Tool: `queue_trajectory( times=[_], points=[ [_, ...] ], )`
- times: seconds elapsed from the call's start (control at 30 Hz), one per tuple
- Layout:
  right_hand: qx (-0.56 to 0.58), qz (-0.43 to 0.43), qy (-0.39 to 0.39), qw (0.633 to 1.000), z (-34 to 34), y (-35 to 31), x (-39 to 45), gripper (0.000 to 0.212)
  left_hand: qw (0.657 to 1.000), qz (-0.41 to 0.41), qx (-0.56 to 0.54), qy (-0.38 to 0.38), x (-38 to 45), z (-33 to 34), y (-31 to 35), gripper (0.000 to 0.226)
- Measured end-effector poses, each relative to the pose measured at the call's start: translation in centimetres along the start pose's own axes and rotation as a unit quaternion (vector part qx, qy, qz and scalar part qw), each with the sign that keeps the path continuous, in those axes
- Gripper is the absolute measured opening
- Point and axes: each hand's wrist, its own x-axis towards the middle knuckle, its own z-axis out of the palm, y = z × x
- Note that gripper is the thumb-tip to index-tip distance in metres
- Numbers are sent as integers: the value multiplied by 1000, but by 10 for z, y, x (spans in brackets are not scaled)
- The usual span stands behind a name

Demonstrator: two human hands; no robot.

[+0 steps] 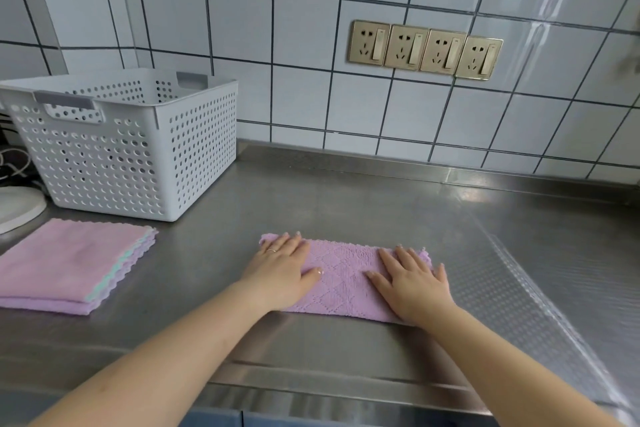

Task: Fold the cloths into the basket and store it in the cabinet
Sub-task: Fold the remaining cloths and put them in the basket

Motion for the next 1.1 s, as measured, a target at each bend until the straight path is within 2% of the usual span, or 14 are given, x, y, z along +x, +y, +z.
queue_trajectory(
  times=[0.13,0.2,0.27,0.33,0.4,0.43,0.57,0.63,0.73,0.83,0.97,1.1],
  points=[
    [-2,30,-21,999,-3,20,-1,65,1000,-16,0,-26,-3,-2,-7,64],
    [-17,30,-25,999,-7,20,2,62,1000,-1,22,-6,-7,-8,-3,60],
    [-12,15,-11,1000,-16,15,10,52,996,64,21,58,-17,-14,9,49],
    [49,-23,20,998,-27,7,20,39,981,155,-2,113,-31,-18,29,40],
    [106,-83,28,991,-29,-5,28,33,959,241,7,150,-42,-14,52,30],
    [115,-109,19,987,-28,-13,30,31,954,255,22,157,-44,-8,58,26],
    [74,-137,15,988,-18,-27,38,27,951,252,70,163,-38,-4,58,3],
    [61,-137,22,988,-19,-24,39,28,954,249,73,147,-38,-5,55,10],
    [44,-148,24,988,-21,-16,36,30,957,244,64,144,-46,-9,46,6],
    [46,-156,22,986,-26,-8,25,32,954,252,54,155,-54,-11,23,15],
    [31,-184,43,982,-24,-3,1,32,953,241,80,164,-61,-16,-10,9],
    [64,-182,62,979,-23,-11,-27,28,953,242,94,157,-65,-23,-31,22]
  ],
)
